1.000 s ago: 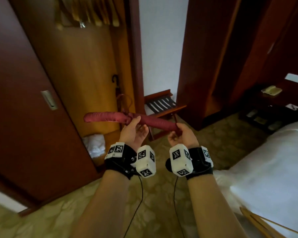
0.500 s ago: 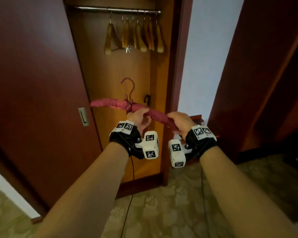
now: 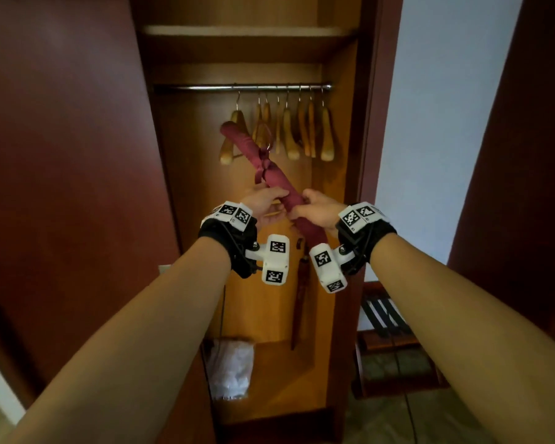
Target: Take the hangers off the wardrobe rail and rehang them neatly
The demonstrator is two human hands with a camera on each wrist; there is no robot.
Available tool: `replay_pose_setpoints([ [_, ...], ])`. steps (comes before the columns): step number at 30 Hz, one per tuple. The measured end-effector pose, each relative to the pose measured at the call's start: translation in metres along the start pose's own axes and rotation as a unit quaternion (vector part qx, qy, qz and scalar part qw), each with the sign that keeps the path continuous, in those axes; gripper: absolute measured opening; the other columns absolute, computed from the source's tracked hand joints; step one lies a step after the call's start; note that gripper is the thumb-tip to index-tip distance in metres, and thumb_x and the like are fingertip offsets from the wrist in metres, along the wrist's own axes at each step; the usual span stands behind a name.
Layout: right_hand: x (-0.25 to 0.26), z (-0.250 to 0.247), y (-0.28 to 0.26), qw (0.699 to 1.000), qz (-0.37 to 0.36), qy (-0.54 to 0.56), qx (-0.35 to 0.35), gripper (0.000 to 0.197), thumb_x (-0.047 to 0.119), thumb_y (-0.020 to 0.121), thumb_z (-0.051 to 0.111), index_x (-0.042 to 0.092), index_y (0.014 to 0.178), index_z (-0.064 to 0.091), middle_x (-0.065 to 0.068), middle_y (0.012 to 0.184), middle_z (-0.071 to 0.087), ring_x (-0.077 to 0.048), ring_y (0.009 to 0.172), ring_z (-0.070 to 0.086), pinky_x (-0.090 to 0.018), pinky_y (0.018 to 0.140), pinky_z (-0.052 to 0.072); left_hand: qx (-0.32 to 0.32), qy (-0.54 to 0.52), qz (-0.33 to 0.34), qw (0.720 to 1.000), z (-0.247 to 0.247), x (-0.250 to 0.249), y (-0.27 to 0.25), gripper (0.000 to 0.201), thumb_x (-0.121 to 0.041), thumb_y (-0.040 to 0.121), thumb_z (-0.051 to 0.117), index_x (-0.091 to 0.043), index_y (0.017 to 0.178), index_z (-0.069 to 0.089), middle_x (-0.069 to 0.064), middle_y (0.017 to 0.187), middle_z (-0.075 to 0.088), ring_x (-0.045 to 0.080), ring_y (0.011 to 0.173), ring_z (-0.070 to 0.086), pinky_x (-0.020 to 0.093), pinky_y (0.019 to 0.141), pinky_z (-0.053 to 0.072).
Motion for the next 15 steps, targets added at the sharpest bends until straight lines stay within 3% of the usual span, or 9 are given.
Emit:
replay_pose_setpoints([
  [2,0.008,-0.002,0.017,1.0,-0.007,0.029,0.003,0.023,-0.002,0.088,0.06,0.011,0.096,0.042,-0.015,0.081,0.058,-0.024,0.06,0.061,-0.033,0.051,0.053,-0.003,0.035,0.019,0.999,-0.003,-0.013,0.016,0.003,-0.011,0.091,0.062,-0.012,0.09,0.06,0.006,0.083,0.062,0.014,0.066,0.056,0.033,0.075,0.056],
  [6,0.026,-0.002,0.055,0.998,-0.034,0.054,-0.007,0.025,-0.004,0.089,0.057,0.01,0.099,0.038,-0.016,0.076,0.055,-0.024,0.055,0.056,-0.035,0.052,0.05,-0.036,0.085,0.063,0.994,-0.019,-0.037,0.046,0.004,-0.019,0.092,0.063,-0.016,0.088,0.062,0.004,0.09,0.065,0.013,0.067,0.058,0.029,0.066,0.054],
  [12,0.061,0.021,0.109,0.994,-0.075,0.079,-0.009,0.022,0.007,0.095,0.055,0.01,0.109,0.039,-0.011,0.067,0.053,-0.02,0.048,0.051,-0.028,0.043,0.048,-0.157,0.167,0.192,0.954,-0.07,-0.077,0.08,0.019,-0.024,0.086,0.069,-0.012,0.1,0.065,0.007,0.082,0.069,0.012,0.055,0.063,0.023,0.047,0.052],
  [15,0.077,0.031,0.137,0.993,-0.088,0.082,-0.019,0.011,0.014,0.097,0.054,0.01,0.094,0.044,-0.01,0.064,0.053,-0.021,0.049,0.051,-0.029,0.045,0.046,-0.18,0.218,0.247,0.927,-0.093,-0.097,0.095,0.023,-0.019,0.085,0.068,-0.009,0.105,0.066,0.005,0.087,0.07,0.013,0.053,0.063,0.021,0.047,0.052],
])
Point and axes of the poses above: each hand's wrist, its own y-axis towards the middle knuckle, its own z-axis out of the palm, x = y × z, the point moved 8 cm from there along y, towards the middle knuckle
